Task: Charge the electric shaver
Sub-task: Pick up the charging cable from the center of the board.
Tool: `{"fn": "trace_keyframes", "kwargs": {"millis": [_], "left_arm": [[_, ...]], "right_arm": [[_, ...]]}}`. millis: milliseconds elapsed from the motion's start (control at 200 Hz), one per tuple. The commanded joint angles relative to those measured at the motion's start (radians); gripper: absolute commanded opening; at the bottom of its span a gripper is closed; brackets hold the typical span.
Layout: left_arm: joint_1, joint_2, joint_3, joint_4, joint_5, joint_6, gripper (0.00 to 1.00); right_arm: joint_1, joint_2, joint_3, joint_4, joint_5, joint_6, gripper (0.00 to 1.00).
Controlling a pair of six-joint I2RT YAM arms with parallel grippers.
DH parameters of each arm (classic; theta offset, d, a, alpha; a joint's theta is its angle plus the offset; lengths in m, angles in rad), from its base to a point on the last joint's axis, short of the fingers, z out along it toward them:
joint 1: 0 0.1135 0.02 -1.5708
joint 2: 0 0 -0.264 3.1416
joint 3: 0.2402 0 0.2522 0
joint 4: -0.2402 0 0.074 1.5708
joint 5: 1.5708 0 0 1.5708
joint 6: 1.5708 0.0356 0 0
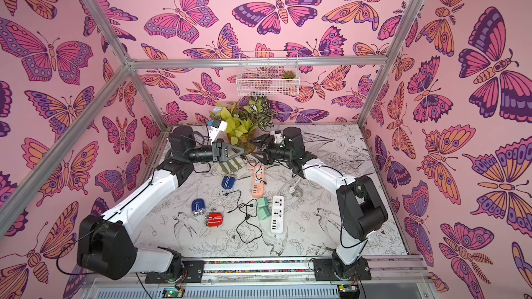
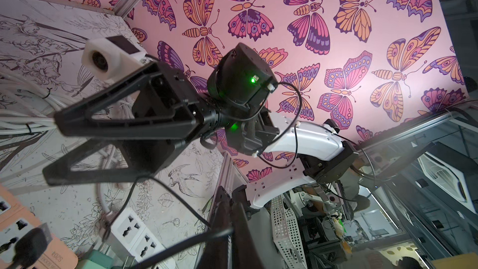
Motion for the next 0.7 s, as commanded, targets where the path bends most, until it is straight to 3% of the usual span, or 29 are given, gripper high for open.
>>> {"fn": "trace_keyframes", "kwargs": {"millis": [0, 200, 381, 696], "left_arm": [[-0.001, 0.020, 0.029, 0.077, 0.022, -0.022, 0.00], [0.001, 0.023, 0.028, 0.094, 0.033, -0.037, 0.00], [0.000, 0.034, 0.023, 0.096, 0.043, -0.029, 0.00], [-0.002, 0.059, 0.029, 0.094, 0.057, -0.004, 0.00]], "right_arm": [[0.025, -0.002, -0.041, 0.097, 0.014, 0.085, 0.69], [0.037, 0.019, -0.060, 0.214, 0.033, 0.214, 0.68], [0.045, 0.012, -0.060, 0.204, 0.055, 0.379, 0.67], [0.093, 0.007, -0.029, 0.020, 0.011, 0.567, 0.68]]}}
